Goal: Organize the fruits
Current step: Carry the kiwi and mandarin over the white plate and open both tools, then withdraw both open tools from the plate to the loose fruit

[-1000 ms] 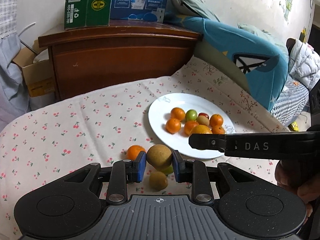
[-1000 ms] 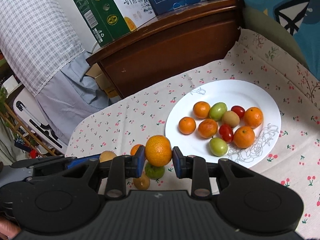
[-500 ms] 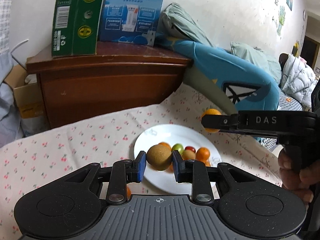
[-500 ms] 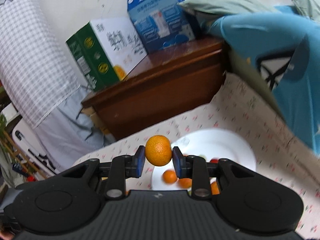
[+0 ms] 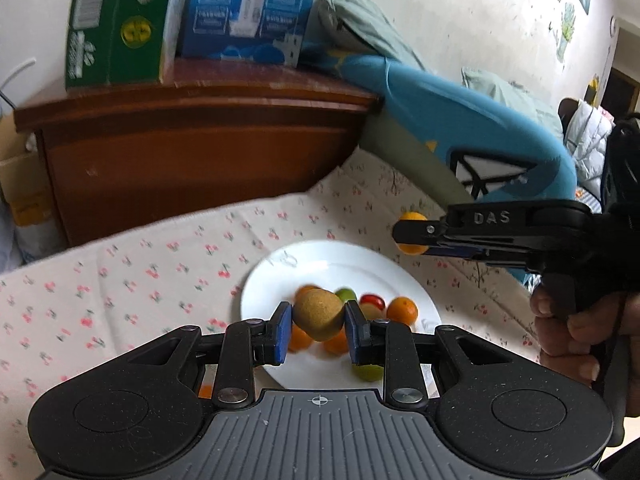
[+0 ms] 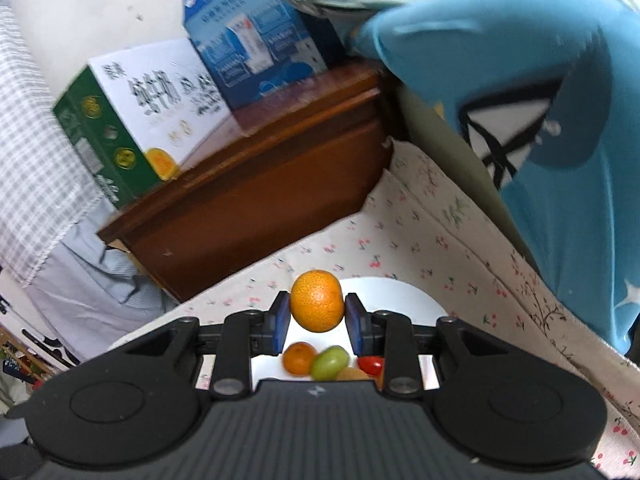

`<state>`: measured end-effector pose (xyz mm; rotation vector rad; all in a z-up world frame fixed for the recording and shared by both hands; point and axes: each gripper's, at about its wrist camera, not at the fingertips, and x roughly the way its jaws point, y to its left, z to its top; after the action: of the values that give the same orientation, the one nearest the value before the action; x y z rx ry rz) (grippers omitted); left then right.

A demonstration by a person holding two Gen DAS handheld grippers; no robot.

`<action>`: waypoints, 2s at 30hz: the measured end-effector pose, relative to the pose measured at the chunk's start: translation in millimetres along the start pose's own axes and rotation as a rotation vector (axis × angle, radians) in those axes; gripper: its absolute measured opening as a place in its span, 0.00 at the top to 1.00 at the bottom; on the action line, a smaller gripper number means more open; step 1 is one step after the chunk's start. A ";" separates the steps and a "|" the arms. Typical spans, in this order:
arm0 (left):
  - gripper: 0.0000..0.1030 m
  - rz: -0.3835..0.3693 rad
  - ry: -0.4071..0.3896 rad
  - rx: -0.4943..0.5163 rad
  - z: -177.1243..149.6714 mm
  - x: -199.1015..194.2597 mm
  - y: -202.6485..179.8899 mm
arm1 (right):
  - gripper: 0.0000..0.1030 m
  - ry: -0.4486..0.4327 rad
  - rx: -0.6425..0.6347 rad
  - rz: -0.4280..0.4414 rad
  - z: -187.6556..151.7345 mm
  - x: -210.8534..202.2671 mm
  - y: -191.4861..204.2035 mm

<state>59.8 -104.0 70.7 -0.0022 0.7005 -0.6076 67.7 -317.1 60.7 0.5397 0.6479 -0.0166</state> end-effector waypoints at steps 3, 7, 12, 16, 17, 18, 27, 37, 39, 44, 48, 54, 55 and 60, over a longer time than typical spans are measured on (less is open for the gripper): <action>0.75 -0.001 0.029 0.008 -4.8 12.1 -3.2 | 0.72 0.031 0.001 -0.021 -3.4 11.4 -5.1; 0.75 -0.006 0.061 0.006 -8.7 25.3 -5.4 | 0.72 0.058 0.003 -0.035 -6.3 23.0 -9.8; 0.75 -0.010 0.096 -0.005 -12.2 39.8 -6.6 | 0.72 0.082 0.022 -0.051 -7.4 34.9 -17.5; 0.75 -0.011 0.116 -0.016 -14.8 47.5 -6.5 | 0.72 0.093 0.026 -0.063 -8.2 41.6 -20.5; 0.75 -0.012 0.118 -0.018 -14.7 49.1 -6.3 | 0.72 0.095 0.033 -0.064 -8.2 42.6 -21.3; 0.75 -0.014 0.119 -0.023 -14.7 50.4 -5.9 | 0.71 0.098 0.039 -0.063 -8.4 43.9 -22.2; 0.41 0.009 0.046 -0.062 -0.6 34.2 -3.6 | 0.68 0.078 0.052 -0.048 -4.0 40.4 -19.4; 0.19 0.099 -0.013 -0.071 26.3 -9.7 7.3 | 0.57 0.036 0.019 -0.013 -1.3 14.7 -0.9; 0.19 0.123 -0.007 -0.072 30.2 -18.1 11.4 | 0.57 0.031 0.010 -0.007 -1.7 8.6 3.2; 0.19 0.182 -0.005 -0.072 31.4 -40.0 27.7 | 0.56 0.012 -0.039 0.017 -6.8 -8.2 19.1; 0.18 0.237 0.010 -0.049 26.2 -52.6 39.8 | 0.55 0.014 -0.064 0.044 -17.5 -19.0 31.6; 0.18 0.264 0.013 -0.073 16.8 -66.5 51.3 | 0.55 0.035 -0.096 0.064 -39.7 -29.5 45.0; 0.18 0.265 0.016 -0.072 15.0 -67.4 51.6 | 0.55 0.040 -0.101 0.066 -43.7 -31.2 47.0; 0.18 0.279 0.040 -0.068 4.3 -68.1 51.7 | 0.55 0.074 -0.107 0.076 -60.8 -35.1 51.1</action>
<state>48.6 -26.3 104.8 0.0441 0.7448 -0.3172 14.2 -248.8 64.8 0.4631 0.6955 0.1092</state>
